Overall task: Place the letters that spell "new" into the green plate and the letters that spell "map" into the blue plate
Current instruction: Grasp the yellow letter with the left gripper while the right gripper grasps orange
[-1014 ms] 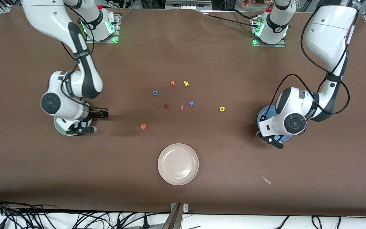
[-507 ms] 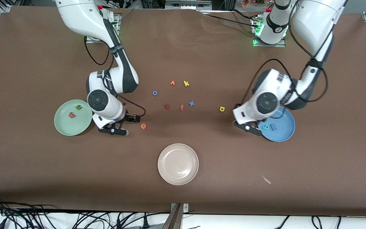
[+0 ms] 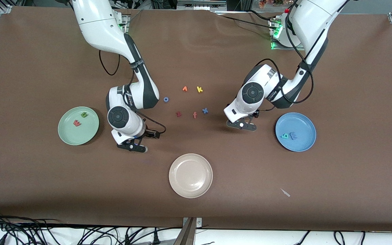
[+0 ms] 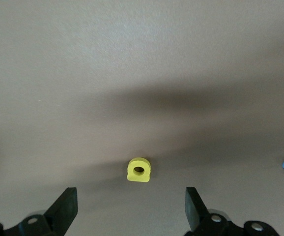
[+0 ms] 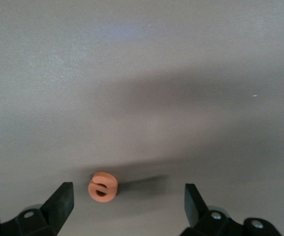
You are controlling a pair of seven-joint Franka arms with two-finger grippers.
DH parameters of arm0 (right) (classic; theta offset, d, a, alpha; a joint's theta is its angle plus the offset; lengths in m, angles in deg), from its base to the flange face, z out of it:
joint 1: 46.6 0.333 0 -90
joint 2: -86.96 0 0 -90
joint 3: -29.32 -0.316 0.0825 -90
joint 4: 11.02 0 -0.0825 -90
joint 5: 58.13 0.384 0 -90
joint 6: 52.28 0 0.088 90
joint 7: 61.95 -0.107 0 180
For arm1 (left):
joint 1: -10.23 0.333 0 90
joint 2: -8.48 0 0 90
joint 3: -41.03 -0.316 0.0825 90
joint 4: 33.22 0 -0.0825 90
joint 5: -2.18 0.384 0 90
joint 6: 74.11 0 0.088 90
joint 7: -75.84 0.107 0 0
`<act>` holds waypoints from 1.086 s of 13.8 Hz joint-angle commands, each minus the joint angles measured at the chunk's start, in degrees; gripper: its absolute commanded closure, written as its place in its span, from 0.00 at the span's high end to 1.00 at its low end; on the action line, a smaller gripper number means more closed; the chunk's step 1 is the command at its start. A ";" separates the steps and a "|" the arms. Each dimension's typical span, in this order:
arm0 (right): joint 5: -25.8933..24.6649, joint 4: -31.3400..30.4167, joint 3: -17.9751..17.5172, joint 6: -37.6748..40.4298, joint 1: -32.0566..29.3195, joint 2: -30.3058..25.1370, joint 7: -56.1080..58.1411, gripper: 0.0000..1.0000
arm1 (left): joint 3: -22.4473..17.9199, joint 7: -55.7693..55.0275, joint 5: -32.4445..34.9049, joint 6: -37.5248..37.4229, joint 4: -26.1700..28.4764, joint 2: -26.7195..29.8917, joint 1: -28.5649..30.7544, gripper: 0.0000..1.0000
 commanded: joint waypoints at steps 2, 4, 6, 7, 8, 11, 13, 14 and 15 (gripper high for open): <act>1.18 1.73 0.32 -2.85 1.40 2.32 -1.46 1.00 | -0.09 -1.23 2.92 4.28 0.93 -1.54 -0.14 0.86; 1.27 1.73 0.32 -3.02 1.76 2.76 -1.55 0.94 | -0.09 -1.32 8.61 4.89 0.93 -3.30 -0.14 0.86; 1.27 1.73 0.32 -3.81 2.29 3.03 -1.56 0.87 | 0.00 -1.58 9.43 5.25 1.02 -3.65 -0.06 0.86; 1.36 1.73 0.32 -3.82 2.37 3.03 -1.56 0.82 | 0.00 -2.54 9.52 5.25 1.45 -3.66 -0.23 0.86; 1.36 1.73 0.32 -3.82 2.29 3.03 -1.56 0.77 | 0.09 -3.86 9.52 5.25 1.72 -3.57 -0.41 0.86; 1.36 1.73 0.32 -3.82 2.29 3.03 -1.47 0.61 | 0.18 -4.31 9.69 5.25 2.51 -3.57 -1.20 0.76; 1.36 1.73 0.32 -3.82 2.29 3.12 -1.47 0.52 | 0.18 -4.40 9.78 5.25 2.51 -3.39 -1.20 0.55; 1.36 1.73 0.32 -3.82 2.29 3.12 -1.47 0.47 | 0.18 -4.40 9.70 5.25 2.60 -3.39 -1.20 0.42; 1.36 1.73 0.32 -3.82 2.29 3.12 -1.47 0.43 | 0.18 -4.40 9.69 5.25 2.60 -3.30 -1.20 0.27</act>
